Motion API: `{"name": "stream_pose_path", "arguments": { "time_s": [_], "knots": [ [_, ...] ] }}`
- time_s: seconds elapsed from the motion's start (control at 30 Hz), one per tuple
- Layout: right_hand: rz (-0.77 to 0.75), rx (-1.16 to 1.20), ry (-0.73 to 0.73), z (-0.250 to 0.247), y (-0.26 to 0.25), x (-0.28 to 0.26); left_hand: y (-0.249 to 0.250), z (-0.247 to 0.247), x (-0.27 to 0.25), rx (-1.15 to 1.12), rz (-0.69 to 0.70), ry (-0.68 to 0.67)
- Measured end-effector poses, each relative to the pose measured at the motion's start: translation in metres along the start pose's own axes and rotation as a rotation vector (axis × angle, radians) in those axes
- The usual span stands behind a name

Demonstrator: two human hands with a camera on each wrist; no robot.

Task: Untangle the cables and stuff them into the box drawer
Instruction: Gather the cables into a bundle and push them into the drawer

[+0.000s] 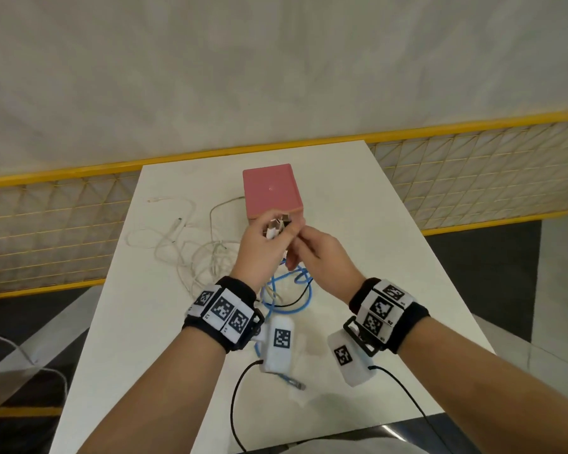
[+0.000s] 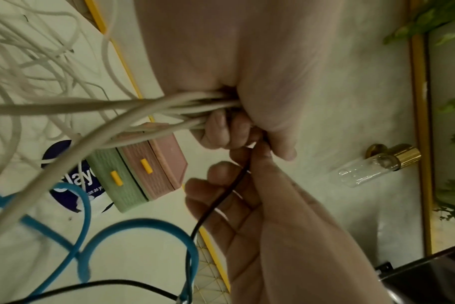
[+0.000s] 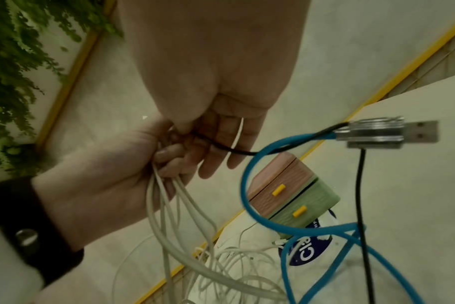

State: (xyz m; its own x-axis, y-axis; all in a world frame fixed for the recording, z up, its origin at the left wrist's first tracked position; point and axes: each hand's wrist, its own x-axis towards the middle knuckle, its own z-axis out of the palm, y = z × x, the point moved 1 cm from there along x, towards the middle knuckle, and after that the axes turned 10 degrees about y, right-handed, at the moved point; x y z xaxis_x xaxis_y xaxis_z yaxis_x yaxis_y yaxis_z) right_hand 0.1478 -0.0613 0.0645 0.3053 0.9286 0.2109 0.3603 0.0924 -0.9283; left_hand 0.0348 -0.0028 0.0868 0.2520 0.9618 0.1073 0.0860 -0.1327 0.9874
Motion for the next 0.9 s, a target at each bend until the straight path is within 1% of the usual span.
{"name": "stream_pose_path", "arguments": {
  "time_s": [0.07,0.13,0.2,0.3,0.4,0.43,0.5,0.57,0.63,0.7,0.8,0.83,0.87,0.9],
  "knots": [
    [-0.016,-0.060,-0.070,0.000,0.000,-0.003,0.000,-0.005,0.003,0.012,0.019,0.088],
    [-0.019,-0.137,-0.144,-0.001,0.007,-0.007,-0.001,-0.011,0.009,-0.028,-0.019,0.163],
    [-0.042,-0.198,-0.168,-0.006,0.013,-0.007,0.001,-0.015,0.013,-0.081,-0.053,0.202],
    [-0.044,-0.311,-0.221,-0.016,0.028,-0.006,0.007,-0.021,0.014,-0.133,-0.088,0.217],
    [-0.039,-0.537,-0.272,-0.032,0.059,-0.004,0.018,-0.030,0.016,-0.233,-0.133,0.213],
    [-0.025,-0.624,-0.294,-0.038,0.070,-0.005,0.022,-0.035,0.016,-0.252,-0.134,0.224],
    [0.002,-0.751,-0.311,-0.049,0.081,-0.007,0.028,-0.047,0.020,-0.229,-0.081,0.233],
    [0.039,-0.728,-0.259,-0.057,0.080,-0.007,0.030,-0.054,0.023,-0.085,0.009,0.196],
    [0.026,-0.628,-0.199,-0.057,0.068,-0.004,0.032,-0.049,0.019,0.124,0.062,0.083],
    [-0.027,-0.567,-0.174,-0.052,0.051,0.002,0.028,-0.034,0.009,0.304,0.046,-0.084],
    [-0.167,-0.505,-0.139,-0.041,0.021,0.012,0.009,-0.011,0.000,0.429,-0.034,-0.286],
    [-0.202,-0.486,-0.125,-0.039,0.014,0.015,0.006,-0.006,-0.001,0.453,-0.039,-0.317],
    [-0.224,-0.476,-0.114,-0.039,0.011,0.017,0.006,-0.006,0.000,0.460,-0.043,-0.317],
    [-0.218,-0.473,-0.108,-0.041,0.012,0.018,0.009,-0.008,0.002,0.447,-0.038,-0.281]
  ]
}}
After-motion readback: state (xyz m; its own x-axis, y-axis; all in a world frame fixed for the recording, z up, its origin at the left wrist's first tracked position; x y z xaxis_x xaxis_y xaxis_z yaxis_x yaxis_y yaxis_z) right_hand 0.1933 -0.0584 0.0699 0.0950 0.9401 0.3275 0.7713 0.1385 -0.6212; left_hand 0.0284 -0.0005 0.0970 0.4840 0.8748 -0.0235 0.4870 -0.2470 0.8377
